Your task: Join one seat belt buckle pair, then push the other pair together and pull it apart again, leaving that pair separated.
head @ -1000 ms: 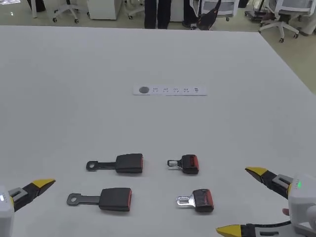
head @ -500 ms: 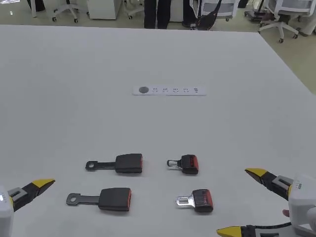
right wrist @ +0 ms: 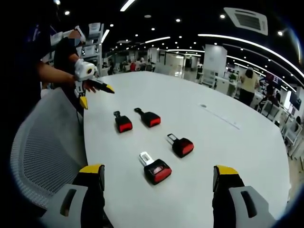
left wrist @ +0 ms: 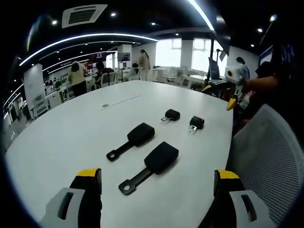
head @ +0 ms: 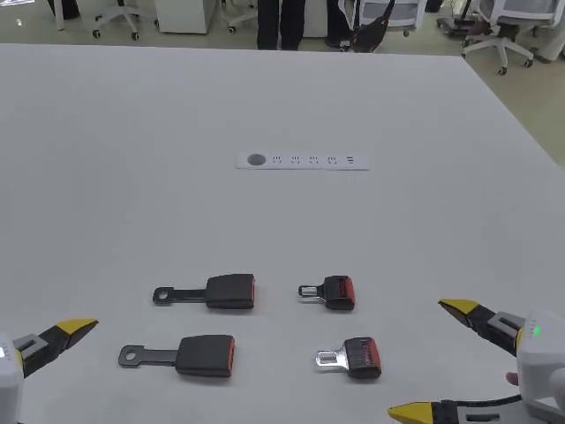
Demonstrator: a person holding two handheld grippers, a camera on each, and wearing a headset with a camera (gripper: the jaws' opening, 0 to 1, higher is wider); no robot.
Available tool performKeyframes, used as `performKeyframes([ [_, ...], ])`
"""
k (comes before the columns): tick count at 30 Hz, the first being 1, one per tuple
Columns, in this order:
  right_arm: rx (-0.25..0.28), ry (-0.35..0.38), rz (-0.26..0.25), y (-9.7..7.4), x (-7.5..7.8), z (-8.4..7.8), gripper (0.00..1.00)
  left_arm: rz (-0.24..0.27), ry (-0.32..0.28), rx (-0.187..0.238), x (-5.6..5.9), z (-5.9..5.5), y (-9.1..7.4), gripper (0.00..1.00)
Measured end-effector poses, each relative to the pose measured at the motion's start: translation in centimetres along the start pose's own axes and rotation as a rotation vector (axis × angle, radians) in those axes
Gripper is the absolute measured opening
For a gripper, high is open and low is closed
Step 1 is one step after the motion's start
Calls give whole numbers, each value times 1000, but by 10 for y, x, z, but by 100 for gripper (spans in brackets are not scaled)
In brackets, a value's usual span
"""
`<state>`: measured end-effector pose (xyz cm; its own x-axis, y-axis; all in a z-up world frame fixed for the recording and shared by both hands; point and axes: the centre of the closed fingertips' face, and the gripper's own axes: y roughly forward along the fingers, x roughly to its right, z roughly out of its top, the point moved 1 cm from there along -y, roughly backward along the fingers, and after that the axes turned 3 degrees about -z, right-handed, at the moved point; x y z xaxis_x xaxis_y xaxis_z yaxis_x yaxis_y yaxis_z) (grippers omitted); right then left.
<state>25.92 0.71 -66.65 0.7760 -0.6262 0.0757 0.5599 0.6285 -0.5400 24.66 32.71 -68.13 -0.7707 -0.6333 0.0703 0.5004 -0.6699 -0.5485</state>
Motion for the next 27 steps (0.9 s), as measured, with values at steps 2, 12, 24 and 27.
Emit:
performKeyframes([
  [2,1,2,1,0,0,-1,96,-1,-1,1,1,1,0,100],
  [12,-13,-25,37,2,-3,-2,93,-41,43,-20,8,5,5,95],
  [24,-107,-211,204,24,-6,0,74,-193,228,-170,5,11,39,72],
  [27,-127,-234,229,29,-7,-2,72,-223,255,-204,6,9,46,70],
])
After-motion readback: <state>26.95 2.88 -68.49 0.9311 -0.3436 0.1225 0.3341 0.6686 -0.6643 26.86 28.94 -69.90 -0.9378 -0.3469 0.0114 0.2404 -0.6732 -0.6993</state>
